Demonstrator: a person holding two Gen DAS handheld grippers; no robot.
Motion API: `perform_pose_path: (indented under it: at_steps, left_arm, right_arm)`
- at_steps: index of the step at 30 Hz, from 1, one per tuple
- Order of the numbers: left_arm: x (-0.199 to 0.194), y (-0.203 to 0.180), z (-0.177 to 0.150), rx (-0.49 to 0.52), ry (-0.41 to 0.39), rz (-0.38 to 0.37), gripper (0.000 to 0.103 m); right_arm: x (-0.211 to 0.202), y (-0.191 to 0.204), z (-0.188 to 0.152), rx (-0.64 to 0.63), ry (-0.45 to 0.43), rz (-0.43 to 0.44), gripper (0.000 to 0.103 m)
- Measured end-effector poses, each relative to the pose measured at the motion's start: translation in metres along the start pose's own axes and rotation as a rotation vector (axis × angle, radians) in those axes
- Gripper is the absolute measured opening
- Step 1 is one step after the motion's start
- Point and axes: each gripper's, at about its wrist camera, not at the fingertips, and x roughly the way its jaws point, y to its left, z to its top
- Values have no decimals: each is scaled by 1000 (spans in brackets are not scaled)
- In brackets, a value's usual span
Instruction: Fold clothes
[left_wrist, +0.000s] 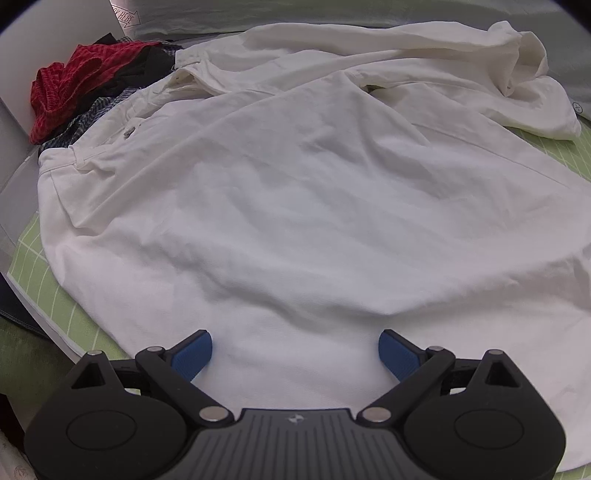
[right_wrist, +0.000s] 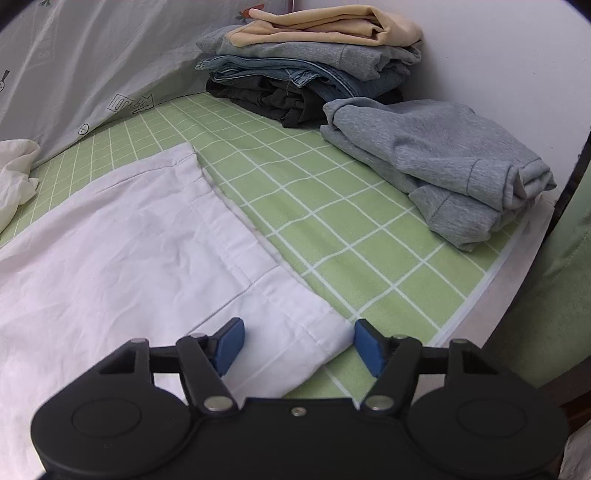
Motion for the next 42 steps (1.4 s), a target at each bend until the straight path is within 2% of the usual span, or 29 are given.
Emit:
perform_pose_path:
  at_steps: [1,2,5,8,11,14,15,16,20,22,24,30,34,37,40,42]
  left_arm:
    - [-1,-1,-1,-2,-2,3,97]
    - [-1,-1,-2,-4,-3,6,97]
    - [-3,-1,-5,-4,5,9,97]
    - [-5,1,-8,5,27,-20,97]
    - [-7,5,-12,2,29,-37,98]
    - [-7,8,-9,-2,35,-39,98]
    - [-6,9,-8,-3,39,-41,98]
    - [-6,9,-7,-1,42,-41,98]
    - [-9,11,-1,1,36,-40,98]
    - [-13,12,4,-3,23,-46,98]
    - [-15,18,13,-4,11,-44,98]
    - [-4,39,45,-66,-3,-41,98]
    - [14,52,76,-139,0,-39,98]
    - [24,52,103,-146,-11,-35,98]
    - [36,50,128,-167,-26,-11,98]
    - [45,55,145,-231,-33,-12,98]
  right_arm:
    - [-1,0,1,-3,-9,22,27]
    - [-1,1,1,-10,-11,40,19]
    - [-3,0,1,-23,-19,18,16]
    - [-9,-12,-4,11,-17,-24,16]
    - [-12,-15,-9,-62,-29,-57,16]
    - [-12,-10,-7,-106,-17,-93,21]
    - [-11,-7,-5,-126,-12,-115,26]
    - [-11,-3,-3,-151,-10,-146,35]
    - [-23,6,14,-172,-57,-197,49]
    - [-27,16,24,-165,-76,-192,63]
    - [-29,30,33,-157,-87,-171,68]
    - [-16,93,46,-168,-81,-56,71]
    - [-5,141,58,-195,-67,12,71]
    - [7,174,68,-230,-62,53,71]
    - [30,202,85,-242,-35,95,71]
    - [47,221,102,-235,-15,137,70]
